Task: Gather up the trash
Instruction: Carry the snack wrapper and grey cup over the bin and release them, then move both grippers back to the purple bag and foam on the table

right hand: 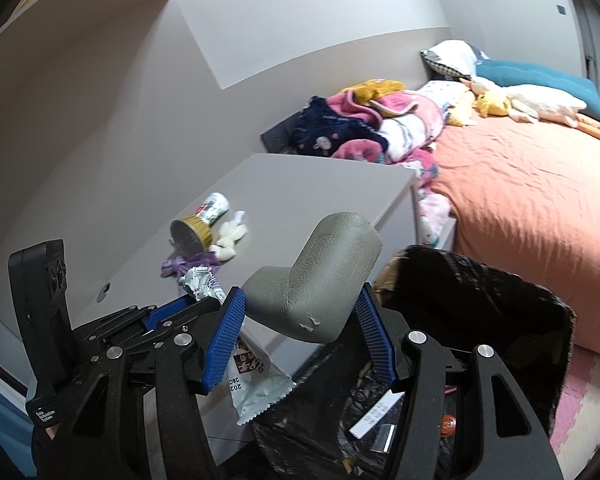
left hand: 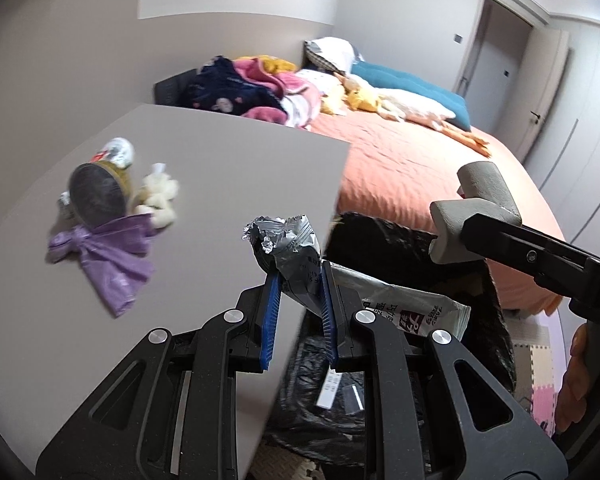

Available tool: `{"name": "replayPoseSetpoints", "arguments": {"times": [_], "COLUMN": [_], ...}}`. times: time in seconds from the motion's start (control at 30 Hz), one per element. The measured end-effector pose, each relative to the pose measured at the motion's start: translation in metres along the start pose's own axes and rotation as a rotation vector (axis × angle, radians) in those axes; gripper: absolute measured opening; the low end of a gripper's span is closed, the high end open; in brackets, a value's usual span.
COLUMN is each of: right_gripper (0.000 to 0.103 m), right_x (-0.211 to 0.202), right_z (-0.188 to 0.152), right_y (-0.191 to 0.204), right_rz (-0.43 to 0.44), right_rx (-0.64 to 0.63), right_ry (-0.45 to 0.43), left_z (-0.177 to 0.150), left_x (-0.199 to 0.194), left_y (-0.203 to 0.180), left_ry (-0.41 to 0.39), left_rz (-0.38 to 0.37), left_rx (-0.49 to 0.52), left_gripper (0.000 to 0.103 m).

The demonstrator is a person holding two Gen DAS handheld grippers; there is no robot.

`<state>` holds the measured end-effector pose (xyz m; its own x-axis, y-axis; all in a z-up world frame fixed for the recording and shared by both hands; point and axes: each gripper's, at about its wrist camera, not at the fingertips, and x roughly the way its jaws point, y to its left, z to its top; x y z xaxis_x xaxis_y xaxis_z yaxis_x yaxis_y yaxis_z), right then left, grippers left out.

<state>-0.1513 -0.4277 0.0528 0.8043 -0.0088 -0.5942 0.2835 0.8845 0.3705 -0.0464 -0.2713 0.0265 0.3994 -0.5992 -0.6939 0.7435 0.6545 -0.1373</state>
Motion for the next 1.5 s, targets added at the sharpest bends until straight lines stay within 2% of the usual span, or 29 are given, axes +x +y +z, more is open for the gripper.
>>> {"name": "replayPoseSetpoints", "arguments": {"times": [0.53,0.77,0.83,0.87,0.93,1.1,1.3,1.5], "right_gripper": [0.059,0.059,0.061,0.064,0.079,0.081,0.082,0.081], "right_x": [-0.025,-0.029,-0.029,-0.03,-0.033,-0.039,-0.034,-0.018], "right_z": [-0.012,-0.016,-0.016,-0.017,-0.017,-0.018,-0.02,-0.017], "right_y": [-0.065,-0.088,-0.092,-0.094,-0.096,-0.1,-0.096,-0.075], "right_rz": [-0.121,-0.157,-0.172,-0.184,-0.245,-0.282,-0.254,-0.207], "right_rx": [0.097,0.139,0.148,0.148,0.145,0.152,0.145,0.104], "right_ry": [-0.021,-0.02,-0.022,-0.024,-0.043,-0.072,-0.064,-0.043], "left_z": [0.001,0.0,-0.002,-0.002,-0.003,-0.001,0.001,0.0], "left_x": [0.037,0.054,0.058,0.061,0.065,0.06,0.051,0.047], "left_y": [-0.064,-0.08,-0.08,-0.079,-0.075,-0.062,-0.05,-0.025], "left_ry": [0.074,0.122,0.15,0.169,0.197,0.164,0.129,0.12], "left_rz": [-0.1,-0.126,-0.138,-0.146,-0.137,-0.112,-0.061,-0.019], "left_rx": [0.114,0.144,0.142,0.137,0.105,0.042,0.029,-0.023], "left_gripper": [0.019,0.019,0.023,0.029,0.096,0.096,0.096,0.096]}}
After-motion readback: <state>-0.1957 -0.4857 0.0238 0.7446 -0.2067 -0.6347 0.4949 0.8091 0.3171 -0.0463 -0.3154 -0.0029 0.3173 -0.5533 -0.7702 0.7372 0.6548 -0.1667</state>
